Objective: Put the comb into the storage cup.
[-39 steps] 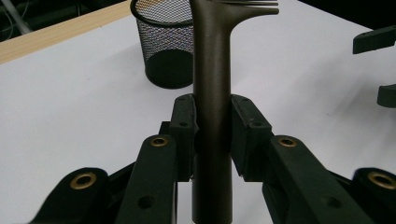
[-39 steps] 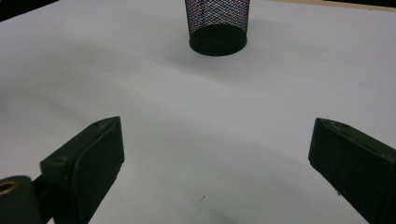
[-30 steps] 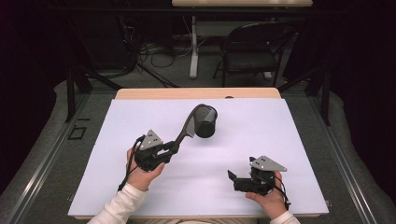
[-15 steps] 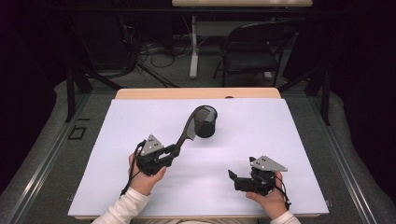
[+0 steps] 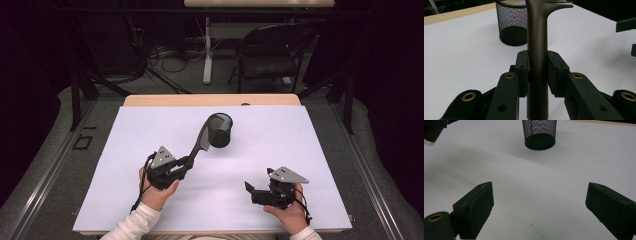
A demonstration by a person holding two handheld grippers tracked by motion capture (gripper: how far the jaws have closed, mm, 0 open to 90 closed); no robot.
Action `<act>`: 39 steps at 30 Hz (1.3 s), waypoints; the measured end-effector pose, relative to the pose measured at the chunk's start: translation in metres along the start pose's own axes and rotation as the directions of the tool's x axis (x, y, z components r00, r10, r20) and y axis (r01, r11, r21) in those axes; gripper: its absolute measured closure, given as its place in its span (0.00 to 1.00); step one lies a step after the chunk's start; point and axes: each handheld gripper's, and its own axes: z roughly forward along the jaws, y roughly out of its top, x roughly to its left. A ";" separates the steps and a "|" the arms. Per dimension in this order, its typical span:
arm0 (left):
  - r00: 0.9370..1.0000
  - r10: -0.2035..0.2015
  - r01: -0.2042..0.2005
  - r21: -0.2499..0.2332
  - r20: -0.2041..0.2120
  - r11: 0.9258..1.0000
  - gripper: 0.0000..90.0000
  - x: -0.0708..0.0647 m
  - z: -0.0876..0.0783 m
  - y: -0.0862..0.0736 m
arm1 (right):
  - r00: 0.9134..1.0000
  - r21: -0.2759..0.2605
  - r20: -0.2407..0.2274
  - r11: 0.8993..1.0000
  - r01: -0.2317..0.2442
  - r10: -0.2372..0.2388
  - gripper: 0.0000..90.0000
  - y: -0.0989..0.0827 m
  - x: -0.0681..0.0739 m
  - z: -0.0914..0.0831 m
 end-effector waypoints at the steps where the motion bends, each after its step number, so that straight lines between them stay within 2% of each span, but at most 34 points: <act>1: 1.000 0.002 -0.002 -0.004 -0.001 1.000 0.80 0.000 0.000 0.000 | 1.000 -0.001 0.000 1.000 0.002 -0.002 0.09 0.000 0.000 0.000; 8: 1.000 -0.006 0.006 -0.014 -0.005 1.000 0.80 0.000 -0.001 -0.001 | 1.000 0.003 -0.002 1.000 -0.005 0.005 0.10 0.000 0.000 0.000; 12: 1.000 -0.005 0.005 -0.014 -0.005 1.000 0.80 0.000 0.000 -0.002 | 1.000 0.009 -0.006 1.000 -0.007 0.007 0.16 0.000 0.000 0.000; 26: 1.000 -0.001 0.001 -0.024 -0.002 1.000 0.80 -0.003 0.000 -0.003 | 1.000 0.022 -0.012 1.000 -0.022 0.022 0.18 0.001 0.000 0.001; 33: 1.000 0.004 -0.004 -0.033 -0.003 0.999 0.80 -0.004 0.000 -0.002 | 0.999 0.019 -0.016 0.999 -0.030 0.030 0.22 0.004 0.001 -0.001; 39: 1.000 0.004 -0.004 -0.040 -0.006 0.999 0.80 -0.005 -0.001 -0.002 | 0.998 -0.003 -0.031 0.998 -0.060 0.060 0.22 0.009 0.004 -0.003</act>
